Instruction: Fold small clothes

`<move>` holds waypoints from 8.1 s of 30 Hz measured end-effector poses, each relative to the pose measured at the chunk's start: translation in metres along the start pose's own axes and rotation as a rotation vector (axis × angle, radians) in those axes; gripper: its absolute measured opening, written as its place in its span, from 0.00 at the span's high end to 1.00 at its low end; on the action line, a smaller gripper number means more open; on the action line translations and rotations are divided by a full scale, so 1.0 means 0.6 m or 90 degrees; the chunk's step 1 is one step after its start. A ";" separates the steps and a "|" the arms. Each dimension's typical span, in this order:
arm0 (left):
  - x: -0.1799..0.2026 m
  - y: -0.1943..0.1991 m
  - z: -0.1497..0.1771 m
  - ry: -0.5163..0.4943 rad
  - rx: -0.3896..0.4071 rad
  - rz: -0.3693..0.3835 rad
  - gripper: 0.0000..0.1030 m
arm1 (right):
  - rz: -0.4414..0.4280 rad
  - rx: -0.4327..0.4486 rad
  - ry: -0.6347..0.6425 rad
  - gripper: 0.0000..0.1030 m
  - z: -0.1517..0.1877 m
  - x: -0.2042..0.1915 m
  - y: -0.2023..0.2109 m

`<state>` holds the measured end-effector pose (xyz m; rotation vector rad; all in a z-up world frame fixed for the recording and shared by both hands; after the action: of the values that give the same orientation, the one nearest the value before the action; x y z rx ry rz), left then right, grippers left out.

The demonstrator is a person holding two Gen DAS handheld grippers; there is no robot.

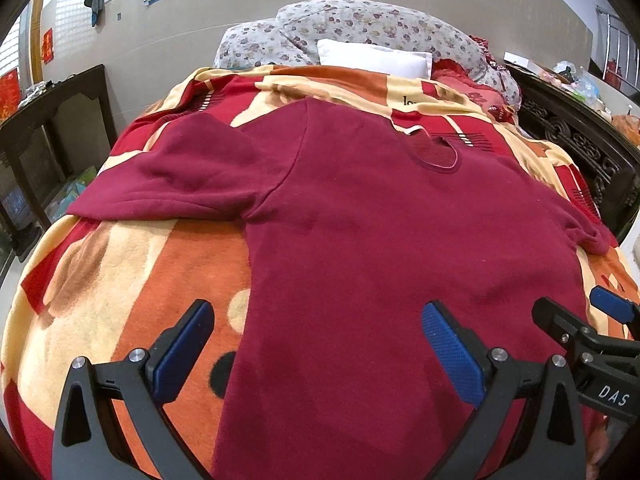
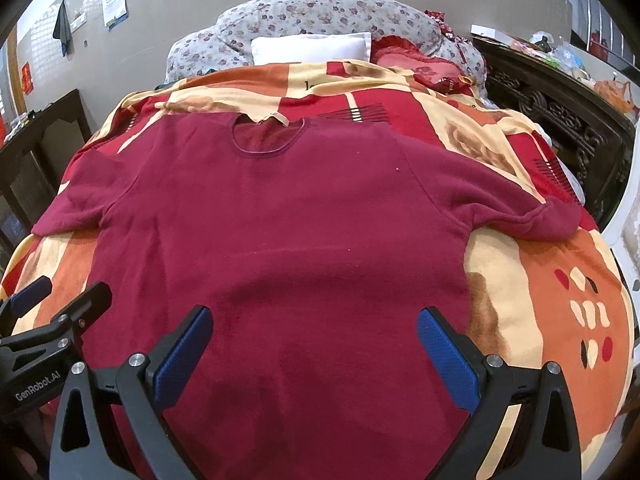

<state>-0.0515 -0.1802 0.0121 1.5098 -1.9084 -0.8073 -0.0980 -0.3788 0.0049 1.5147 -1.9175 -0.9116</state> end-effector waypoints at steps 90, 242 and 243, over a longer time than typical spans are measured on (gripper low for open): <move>-0.135 0.009 -0.070 -0.045 0.023 0.067 0.15 | -0.245 0.012 0.150 0.04 -0.146 -0.181 -0.049; 0.041 -0.173 -0.096 -0.041 -0.025 0.005 0.00 | -0.010 0.036 -0.330 0.24 -0.136 0.530 -0.063; 0.041 -0.173 -0.096 -0.039 -0.025 0.008 0.00 | 0.006 0.018 -0.328 0.24 -0.148 0.534 -0.083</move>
<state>0.0523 -0.2292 -0.0265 1.4638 -1.9336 -0.8897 -0.0753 -0.7140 0.0212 1.3743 -2.2901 -1.3796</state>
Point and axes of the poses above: each gripper's, at about its wrist camera, not at the fingertips, and y roughly against the way its jaws point, x to its right, z to its underside, the point moved 5 cm from there along -y, roughly the way its jaws point, and after that the axes turned 3 degrees about -x, right-handed, at the moved point
